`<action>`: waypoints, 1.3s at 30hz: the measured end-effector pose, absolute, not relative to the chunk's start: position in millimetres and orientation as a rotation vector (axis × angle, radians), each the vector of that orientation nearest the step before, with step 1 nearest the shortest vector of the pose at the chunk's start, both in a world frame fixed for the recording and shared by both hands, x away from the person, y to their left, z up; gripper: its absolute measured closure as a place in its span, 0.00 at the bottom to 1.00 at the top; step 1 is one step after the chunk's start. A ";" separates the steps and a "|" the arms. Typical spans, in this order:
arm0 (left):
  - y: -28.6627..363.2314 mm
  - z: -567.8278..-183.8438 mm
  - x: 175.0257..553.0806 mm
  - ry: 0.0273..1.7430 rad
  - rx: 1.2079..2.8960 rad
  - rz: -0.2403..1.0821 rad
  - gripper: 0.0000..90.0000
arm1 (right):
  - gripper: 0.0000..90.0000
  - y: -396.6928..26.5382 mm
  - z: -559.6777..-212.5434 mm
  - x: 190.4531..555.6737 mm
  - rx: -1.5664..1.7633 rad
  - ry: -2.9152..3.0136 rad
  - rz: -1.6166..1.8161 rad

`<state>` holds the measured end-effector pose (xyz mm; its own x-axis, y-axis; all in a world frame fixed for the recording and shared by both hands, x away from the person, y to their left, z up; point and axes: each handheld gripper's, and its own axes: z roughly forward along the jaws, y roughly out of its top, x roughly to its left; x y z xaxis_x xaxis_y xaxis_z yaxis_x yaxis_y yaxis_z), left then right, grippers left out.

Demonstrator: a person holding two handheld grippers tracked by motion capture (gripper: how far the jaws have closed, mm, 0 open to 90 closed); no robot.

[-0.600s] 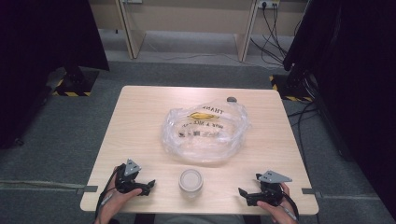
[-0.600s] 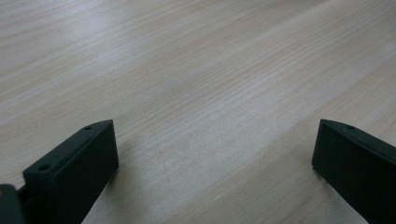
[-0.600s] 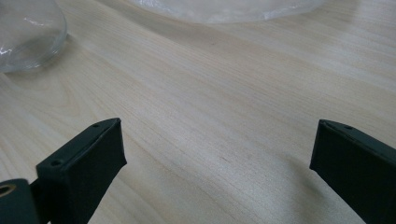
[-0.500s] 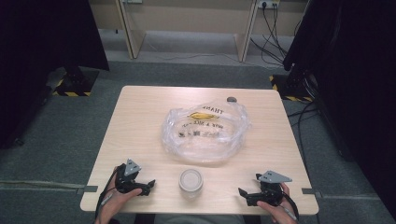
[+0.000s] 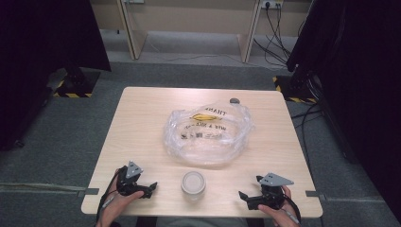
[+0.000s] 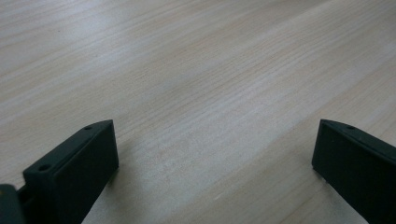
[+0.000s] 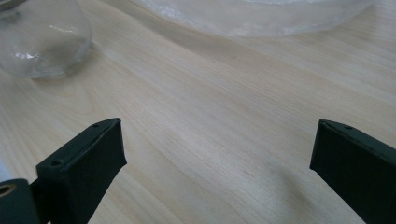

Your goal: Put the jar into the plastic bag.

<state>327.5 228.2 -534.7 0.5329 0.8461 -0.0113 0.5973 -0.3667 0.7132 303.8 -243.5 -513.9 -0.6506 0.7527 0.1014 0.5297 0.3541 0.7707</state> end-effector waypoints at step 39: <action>227.9 -534.7 327.5 1.167 2.096 0.475 0.00 | 0.03 -150.5 -482.8 298.6 0.787 2.532 1.263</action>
<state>327.5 227.9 -534.7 0.5310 0.8473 -0.0117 0.5980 -0.3649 0.7136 298.6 -150.5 -482.8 -0.8371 0.5445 0.0526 0.3696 0.4921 0.7882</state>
